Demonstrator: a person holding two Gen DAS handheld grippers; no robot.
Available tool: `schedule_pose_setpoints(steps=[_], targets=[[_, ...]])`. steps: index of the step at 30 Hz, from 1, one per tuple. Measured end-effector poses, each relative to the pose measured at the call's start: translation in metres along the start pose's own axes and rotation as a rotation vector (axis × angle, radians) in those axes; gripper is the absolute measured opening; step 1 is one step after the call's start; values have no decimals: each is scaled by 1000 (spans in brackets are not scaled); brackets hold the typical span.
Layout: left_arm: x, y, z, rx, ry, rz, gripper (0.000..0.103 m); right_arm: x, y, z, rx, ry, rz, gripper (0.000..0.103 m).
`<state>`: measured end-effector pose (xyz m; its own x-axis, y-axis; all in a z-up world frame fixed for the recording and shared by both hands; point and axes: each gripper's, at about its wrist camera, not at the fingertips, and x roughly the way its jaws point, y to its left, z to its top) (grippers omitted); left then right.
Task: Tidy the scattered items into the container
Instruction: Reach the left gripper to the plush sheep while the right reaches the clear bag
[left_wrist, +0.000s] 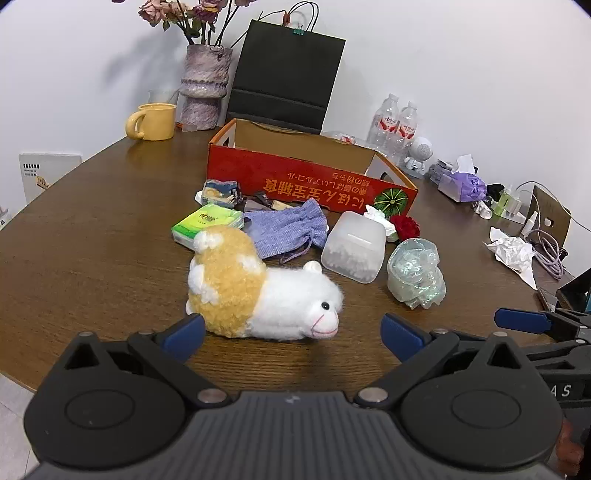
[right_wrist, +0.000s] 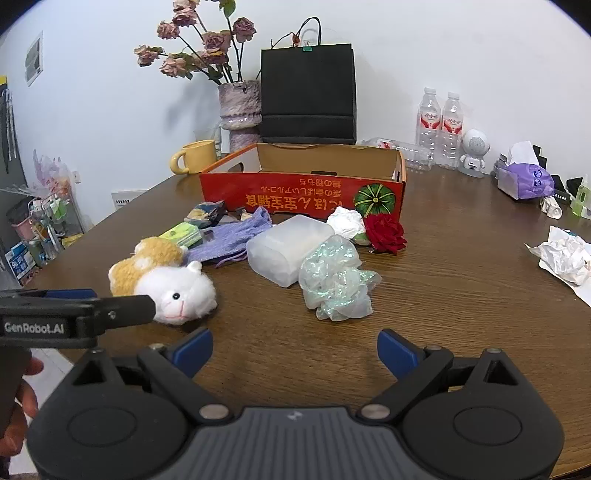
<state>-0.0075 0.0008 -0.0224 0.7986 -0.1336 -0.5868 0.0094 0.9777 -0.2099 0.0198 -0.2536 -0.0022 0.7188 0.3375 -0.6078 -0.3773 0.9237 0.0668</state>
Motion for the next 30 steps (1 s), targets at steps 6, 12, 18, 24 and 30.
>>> schedule_pose_setpoints(steps=[6, 12, 18, 24, 30], targets=[[2, 1, -1, -8, 3, 10, 103, -1, -1, -2, -3, -3, -2, 96], [3, 1, -1, -6, 3, 16, 103, 0, -1, -3, 0, -1, 2, 96], [6, 3, 0, -11, 12, 31, 103, 1, -2, -4, 3, 2, -1, 96], [11, 3, 5, 3, 4, 33, 103, 6, -7, -1, 18, -5, -12, 96], [18, 5, 8, 6, 10, 41, 103, 16, -12, 2, 36, 8, -17, 96]])
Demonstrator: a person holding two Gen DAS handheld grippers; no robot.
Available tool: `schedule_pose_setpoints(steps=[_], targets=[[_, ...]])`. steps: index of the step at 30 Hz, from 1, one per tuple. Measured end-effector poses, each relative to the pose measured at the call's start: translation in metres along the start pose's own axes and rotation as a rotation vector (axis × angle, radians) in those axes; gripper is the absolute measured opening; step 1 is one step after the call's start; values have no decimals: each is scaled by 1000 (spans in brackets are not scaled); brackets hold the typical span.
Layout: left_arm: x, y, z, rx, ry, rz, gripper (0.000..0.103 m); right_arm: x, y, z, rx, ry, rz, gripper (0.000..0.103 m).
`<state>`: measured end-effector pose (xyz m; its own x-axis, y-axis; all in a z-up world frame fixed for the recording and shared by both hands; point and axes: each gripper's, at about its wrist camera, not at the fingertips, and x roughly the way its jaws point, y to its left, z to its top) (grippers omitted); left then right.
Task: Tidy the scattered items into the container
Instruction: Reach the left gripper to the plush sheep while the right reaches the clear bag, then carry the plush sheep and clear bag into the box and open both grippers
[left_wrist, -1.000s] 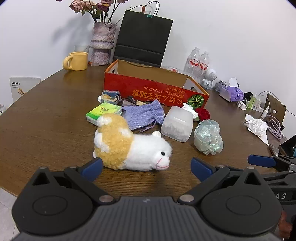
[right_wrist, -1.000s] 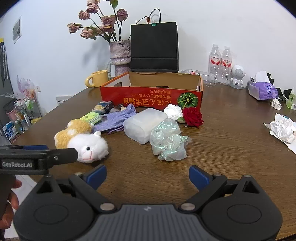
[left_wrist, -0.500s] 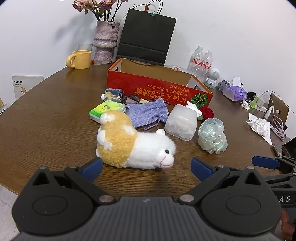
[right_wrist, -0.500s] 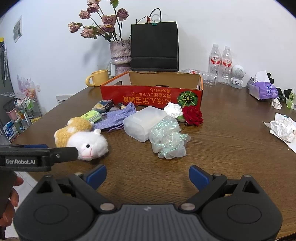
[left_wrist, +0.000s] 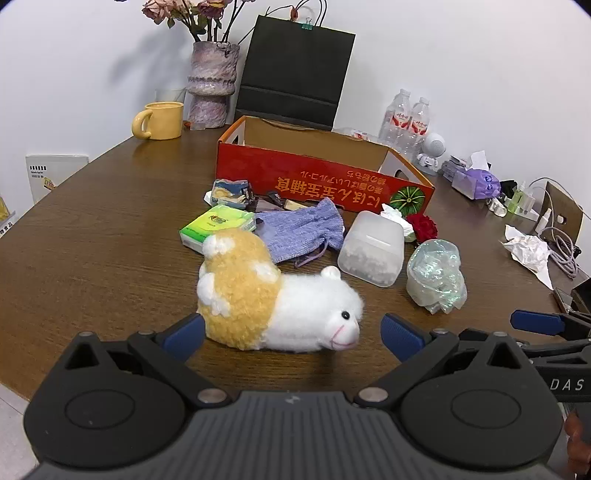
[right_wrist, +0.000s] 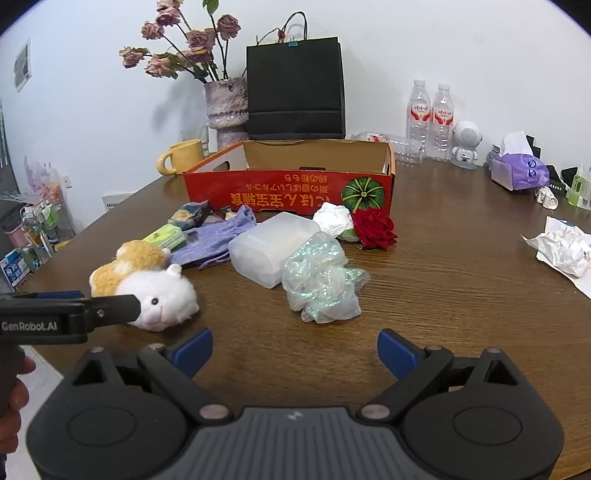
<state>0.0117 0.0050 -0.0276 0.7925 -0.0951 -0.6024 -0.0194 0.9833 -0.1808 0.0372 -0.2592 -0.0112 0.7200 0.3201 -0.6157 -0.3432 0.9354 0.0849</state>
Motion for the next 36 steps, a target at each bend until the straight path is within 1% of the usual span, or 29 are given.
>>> schedule_pose_setpoints(steps=[6, 11, 17, 24, 26, 30, 31, 33, 34, 35, 36], targets=[[14, 1, 2, 9, 28, -1, 103, 13, -3, 2, 7, 15, -1, 96], [28, 1, 8, 28, 37, 21, 103, 28, -13, 9, 34, 23, -18, 96], [42, 11, 25, 0, 29, 34, 103, 49, -14, 25, 15, 15, -26, 96], [61, 27, 49, -39, 55, 62, 103, 78, -22, 40, 24, 35, -62, 96], [67, 32, 55, -54, 72, 68, 103, 83, -24, 42, 24, 36, -62, 96], [86, 45, 61, -109, 160, 51, 102, 91, -26, 43, 22, 49, -61, 94], [91, 49, 62, -119, 180, 44, 101, 93, -27, 43, 22, 54, -57, 92], [95, 51, 63, -114, 190, 44, 86, 97, -28, 43, 23, 65, -45, 85], [96, 51, 65, -98, 187, 49, 79, 98, -28, 43, 22, 72, -37, 74], [97, 51, 66, -90, 190, 46, 67, 100, -28, 43, 21, 78, -29, 59], [97, 52, 67, -90, 192, 38, 61, 101, -29, 42, 23, 81, -17, 51]])
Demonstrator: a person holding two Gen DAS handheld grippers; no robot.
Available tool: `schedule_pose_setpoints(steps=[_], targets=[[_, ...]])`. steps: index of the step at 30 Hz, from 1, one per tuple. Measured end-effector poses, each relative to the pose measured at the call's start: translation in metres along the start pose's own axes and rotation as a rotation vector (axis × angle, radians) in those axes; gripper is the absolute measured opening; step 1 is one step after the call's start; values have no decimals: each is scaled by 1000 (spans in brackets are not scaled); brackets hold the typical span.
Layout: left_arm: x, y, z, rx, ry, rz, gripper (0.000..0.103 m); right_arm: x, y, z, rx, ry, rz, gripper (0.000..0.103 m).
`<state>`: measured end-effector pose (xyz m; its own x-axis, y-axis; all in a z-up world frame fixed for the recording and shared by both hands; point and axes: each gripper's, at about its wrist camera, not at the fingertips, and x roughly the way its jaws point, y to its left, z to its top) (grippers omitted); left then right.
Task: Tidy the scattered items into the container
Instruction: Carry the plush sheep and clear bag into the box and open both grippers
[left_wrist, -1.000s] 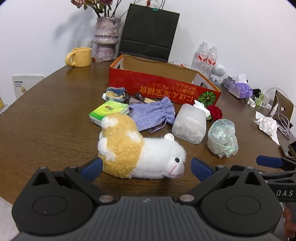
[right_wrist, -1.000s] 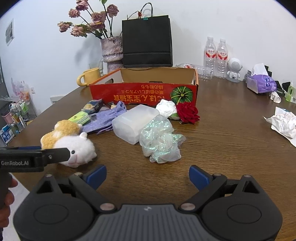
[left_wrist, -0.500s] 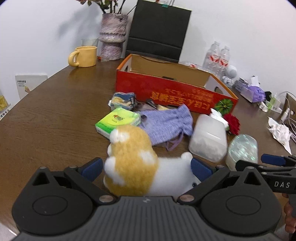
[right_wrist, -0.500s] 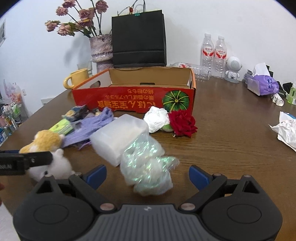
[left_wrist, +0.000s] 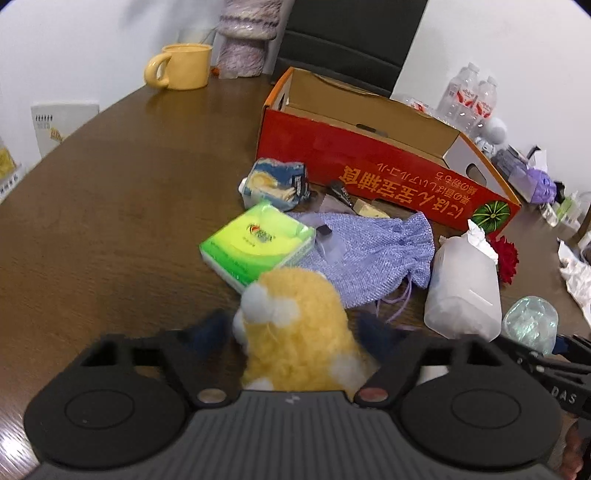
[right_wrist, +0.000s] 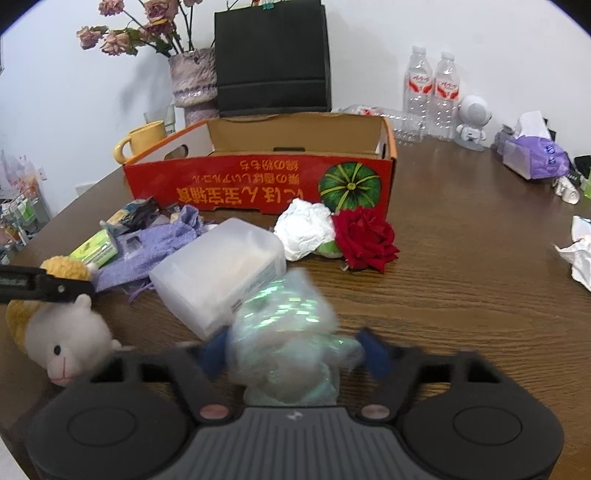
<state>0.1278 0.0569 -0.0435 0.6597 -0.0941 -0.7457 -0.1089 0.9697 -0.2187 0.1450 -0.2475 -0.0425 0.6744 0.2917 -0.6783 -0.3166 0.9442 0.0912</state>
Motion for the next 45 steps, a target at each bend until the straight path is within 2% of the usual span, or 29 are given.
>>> schedule_pose_setpoints(steps=[1, 3, 9, 15, 20, 26, 30, 33, 37, 40, 45], targets=[[0, 1, 0, 0, 2, -10, 60, -1, -1, -1, 4, -2, 12, 44], [-2, 1, -3, 11, -6, -17, 58, -5, -2, -2, 6, -19, 30, 40], [-23, -2, -5, 19, -80, -38, 55, -16, -1, 1, 5, -50, 57, 39], [-48, -9, 10, 32, -185, -78, 54, -30, 1, 18, -2, -120, 83, 39], [-69, -18, 35, 45, -298, -128, 54, -39, 0, 47, -3, -205, 90, 39], [-71, -35, 87, 57, -436, -159, 54, -35, 1, 99, -19, -308, 85, 39], [-48, -47, 122, 61, -489, -160, 54, -9, 1, 134, -15, -324, 82, 39], [-17, -52, 145, 45, -489, -149, 54, 15, 0, 153, 2, -323, 73, 39], [29, -53, 174, 20, -459, -151, 54, 56, -7, 179, 31, -306, 59, 39], [64, -53, 193, 17, -435, -133, 54, 91, -14, 196, 48, -262, 56, 39], [125, -46, 214, -7, -319, -116, 54, 151, -25, 218, 61, -153, 51, 39]])
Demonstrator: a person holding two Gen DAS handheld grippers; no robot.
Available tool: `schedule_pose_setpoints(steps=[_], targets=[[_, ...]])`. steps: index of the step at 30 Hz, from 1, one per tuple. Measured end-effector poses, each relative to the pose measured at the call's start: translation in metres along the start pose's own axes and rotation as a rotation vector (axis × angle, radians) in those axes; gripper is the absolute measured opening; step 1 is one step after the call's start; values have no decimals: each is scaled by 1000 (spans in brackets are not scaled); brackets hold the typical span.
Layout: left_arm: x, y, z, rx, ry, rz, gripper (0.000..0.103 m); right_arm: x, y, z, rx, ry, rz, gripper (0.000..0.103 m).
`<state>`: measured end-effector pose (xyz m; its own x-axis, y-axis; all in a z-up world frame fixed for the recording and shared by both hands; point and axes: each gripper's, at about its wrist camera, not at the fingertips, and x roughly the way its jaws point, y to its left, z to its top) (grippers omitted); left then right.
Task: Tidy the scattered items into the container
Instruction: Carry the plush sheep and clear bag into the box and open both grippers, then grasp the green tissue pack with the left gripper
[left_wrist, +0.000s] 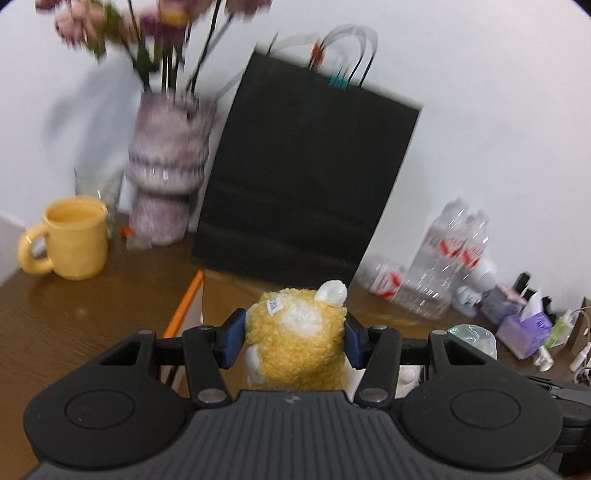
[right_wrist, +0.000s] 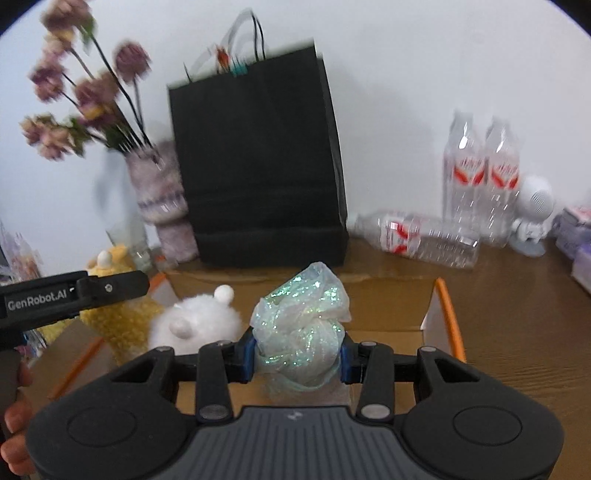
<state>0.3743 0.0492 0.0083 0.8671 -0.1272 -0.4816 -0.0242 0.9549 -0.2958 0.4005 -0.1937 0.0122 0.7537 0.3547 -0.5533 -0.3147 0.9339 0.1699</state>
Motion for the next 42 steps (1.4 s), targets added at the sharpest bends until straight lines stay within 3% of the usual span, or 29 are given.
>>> schedule_pose_setpoints(steps=[4, 7, 9, 10, 12, 15, 21, 26, 32, 42], targets=[[30, 10, -6, -5, 91, 22, 55, 33, -7, -1, -4, 90, -14, 40], [31, 10, -9, 8, 97, 31, 61, 41, -8, -3, 1, 140, -17, 46], [23, 8, -8, 16, 76, 18, 83, 34, -10, -1, 10, 116, -18, 65], [16, 6, -7, 23, 55, 16, 88, 29, -10, 0, 7, 102, -25, 73], [-2, -1, -4, 48, 14, 19, 103, 12, -8, 2, 6, 61, -27, 76], [-37, -10, -4, 79, -42, 10, 103, -22, -4, 0, -3, -5, -2, 89], [-99, -26, -14, 159, -94, 28, 103, -92, 12, -19, -62, -77, 12, 90], [-145, -23, -37, 204, -93, 37, 103, -146, 23, -46, -98, -99, 35, 90], [-179, -6, -80, 255, -32, 79, 103, -175, 34, -92, -118, -30, 39, 90], [-188, 42, -140, 269, 95, 160, 103, -162, 62, -155, -70, 110, 8, 90]])
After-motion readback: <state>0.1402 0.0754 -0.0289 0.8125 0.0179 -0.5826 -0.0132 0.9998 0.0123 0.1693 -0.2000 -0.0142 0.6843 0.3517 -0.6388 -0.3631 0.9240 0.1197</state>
